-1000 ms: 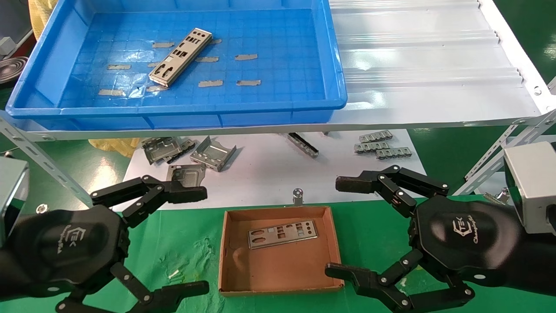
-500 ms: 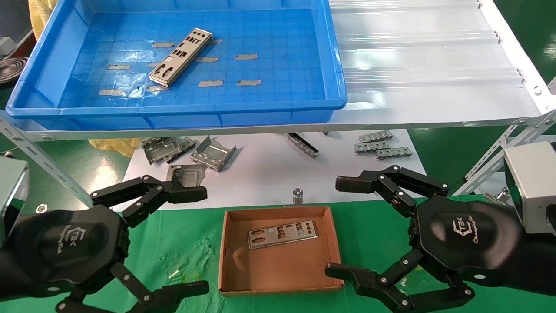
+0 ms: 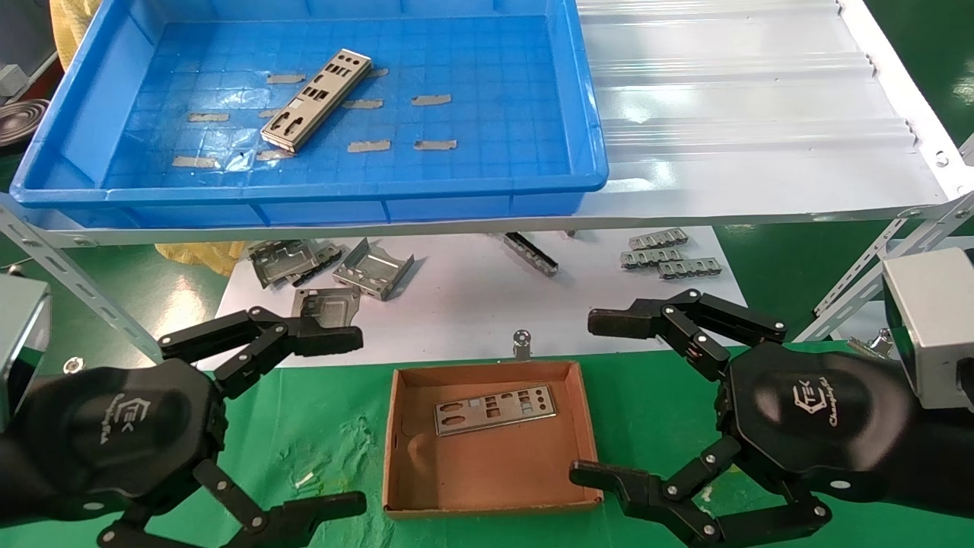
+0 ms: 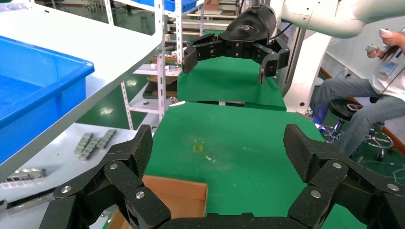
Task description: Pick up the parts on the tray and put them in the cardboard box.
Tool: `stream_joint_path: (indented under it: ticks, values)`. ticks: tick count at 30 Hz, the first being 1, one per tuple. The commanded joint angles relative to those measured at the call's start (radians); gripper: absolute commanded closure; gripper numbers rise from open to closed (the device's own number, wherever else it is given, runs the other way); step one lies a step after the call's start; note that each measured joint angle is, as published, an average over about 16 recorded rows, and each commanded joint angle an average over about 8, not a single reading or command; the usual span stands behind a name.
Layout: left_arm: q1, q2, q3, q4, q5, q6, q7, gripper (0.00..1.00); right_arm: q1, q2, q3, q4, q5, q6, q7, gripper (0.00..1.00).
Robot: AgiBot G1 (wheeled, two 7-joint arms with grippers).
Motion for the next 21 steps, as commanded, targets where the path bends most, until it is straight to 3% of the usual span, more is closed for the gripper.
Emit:
stream_joint_path:
  ticks: [1,21]
  values:
    - [0.0,0.0,0.0,0.0,0.0,0.0,0.0,0.0,0.0,0.0,0.0,0.0,0.0,0.0,0.0,0.0]
    - [0.0,0.0,0.0,0.0,0.0,0.0,0.0,0.0,0.0,0.0,0.0,0.0,0.0,0.0,0.0,0.0]
